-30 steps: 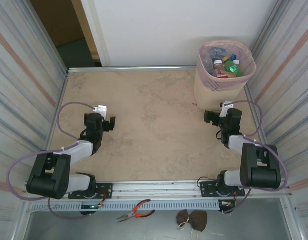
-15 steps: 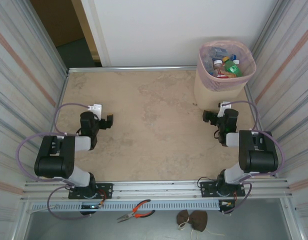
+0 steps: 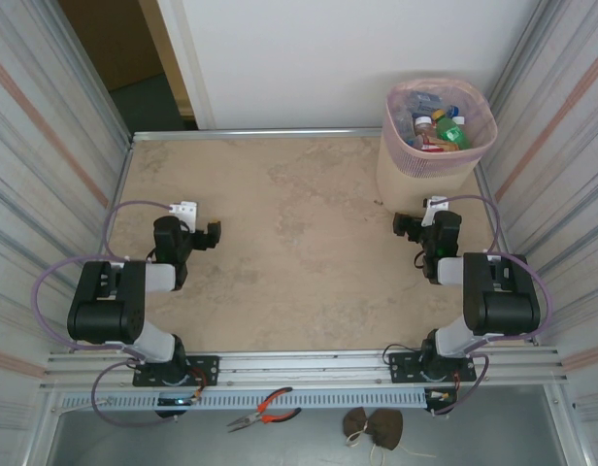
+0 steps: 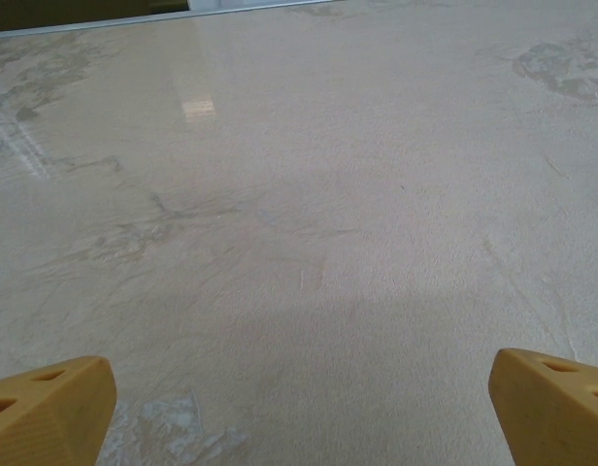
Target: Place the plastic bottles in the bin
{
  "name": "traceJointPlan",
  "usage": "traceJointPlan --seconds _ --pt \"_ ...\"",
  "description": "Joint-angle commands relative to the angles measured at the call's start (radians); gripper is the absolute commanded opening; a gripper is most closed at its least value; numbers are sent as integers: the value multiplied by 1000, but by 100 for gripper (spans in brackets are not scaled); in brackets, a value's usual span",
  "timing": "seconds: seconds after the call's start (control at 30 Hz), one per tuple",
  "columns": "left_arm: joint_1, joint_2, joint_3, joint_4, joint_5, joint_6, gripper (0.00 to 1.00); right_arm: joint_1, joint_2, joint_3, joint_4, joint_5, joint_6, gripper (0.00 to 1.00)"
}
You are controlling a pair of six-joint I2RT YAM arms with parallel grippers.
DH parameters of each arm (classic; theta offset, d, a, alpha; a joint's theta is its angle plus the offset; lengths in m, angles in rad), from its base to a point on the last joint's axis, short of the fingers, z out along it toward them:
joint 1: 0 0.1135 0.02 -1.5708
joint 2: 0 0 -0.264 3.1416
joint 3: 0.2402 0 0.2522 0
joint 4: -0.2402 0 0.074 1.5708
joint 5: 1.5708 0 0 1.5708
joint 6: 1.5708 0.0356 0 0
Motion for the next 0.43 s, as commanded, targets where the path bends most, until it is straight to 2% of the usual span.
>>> traceJointPlan --seconds 0.0,0.4 --pt "-4 -1 11 30 11 -14 99 5 8 -6 27 23 4 99" --pt "-5 -2 11 30 11 -13 99 2 10 -7 31 18 5 99"
